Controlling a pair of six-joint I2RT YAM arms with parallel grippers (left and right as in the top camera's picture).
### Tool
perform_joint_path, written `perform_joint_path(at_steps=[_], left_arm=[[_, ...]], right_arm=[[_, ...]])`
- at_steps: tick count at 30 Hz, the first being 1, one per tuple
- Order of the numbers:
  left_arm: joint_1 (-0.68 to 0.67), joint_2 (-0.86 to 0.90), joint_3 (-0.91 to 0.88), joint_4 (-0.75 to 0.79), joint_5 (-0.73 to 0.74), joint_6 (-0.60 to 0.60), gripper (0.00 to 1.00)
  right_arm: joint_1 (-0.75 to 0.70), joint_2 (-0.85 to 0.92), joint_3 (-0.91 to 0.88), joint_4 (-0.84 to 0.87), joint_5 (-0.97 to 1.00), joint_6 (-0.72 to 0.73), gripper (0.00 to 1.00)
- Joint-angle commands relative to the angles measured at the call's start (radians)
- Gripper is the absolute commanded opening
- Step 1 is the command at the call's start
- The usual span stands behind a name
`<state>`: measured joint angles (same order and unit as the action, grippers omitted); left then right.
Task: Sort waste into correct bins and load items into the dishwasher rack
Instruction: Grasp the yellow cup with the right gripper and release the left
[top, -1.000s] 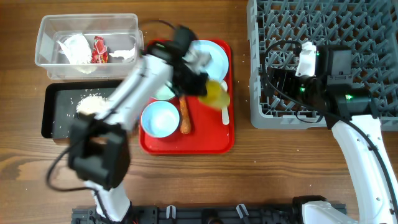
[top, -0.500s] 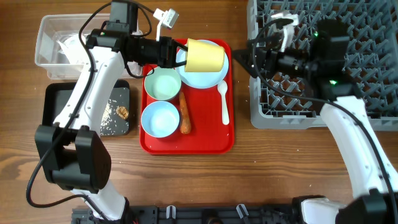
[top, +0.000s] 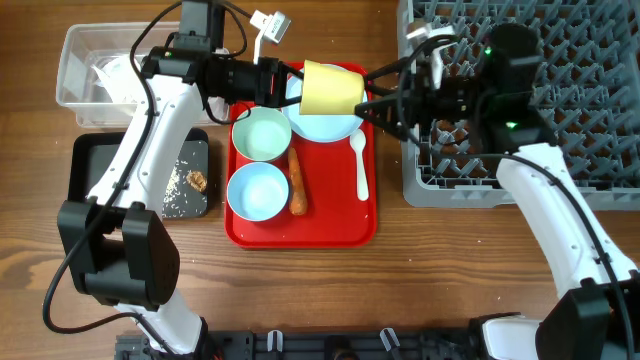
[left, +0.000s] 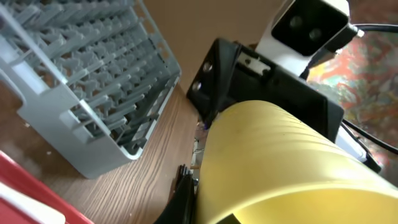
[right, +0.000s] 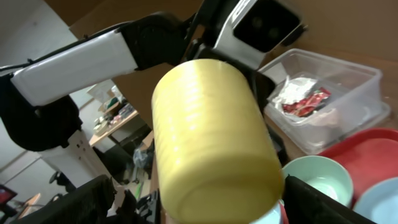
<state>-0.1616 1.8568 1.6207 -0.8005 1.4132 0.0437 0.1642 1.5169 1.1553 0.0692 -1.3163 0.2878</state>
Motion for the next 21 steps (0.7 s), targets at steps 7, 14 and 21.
perform_joint_path(at_steps=[7, 14, 21], left_arm=[[-0.018, -0.008, 0.008, 0.024, 0.071, -0.006, 0.04], [-0.031, -0.008, 0.008, 0.024, 0.067, -0.005, 0.04], [-0.031, -0.008, 0.008, 0.024, 0.066, -0.005, 0.34]], right_arm=[[0.064, 0.02, 0.015, 0.077, 0.066, 0.014, 0.75], [0.063, 0.02, 0.015, 0.155, 0.062, 0.056, 0.64], [0.043, 0.02, 0.015, 0.155, 0.059, 0.076, 0.43]])
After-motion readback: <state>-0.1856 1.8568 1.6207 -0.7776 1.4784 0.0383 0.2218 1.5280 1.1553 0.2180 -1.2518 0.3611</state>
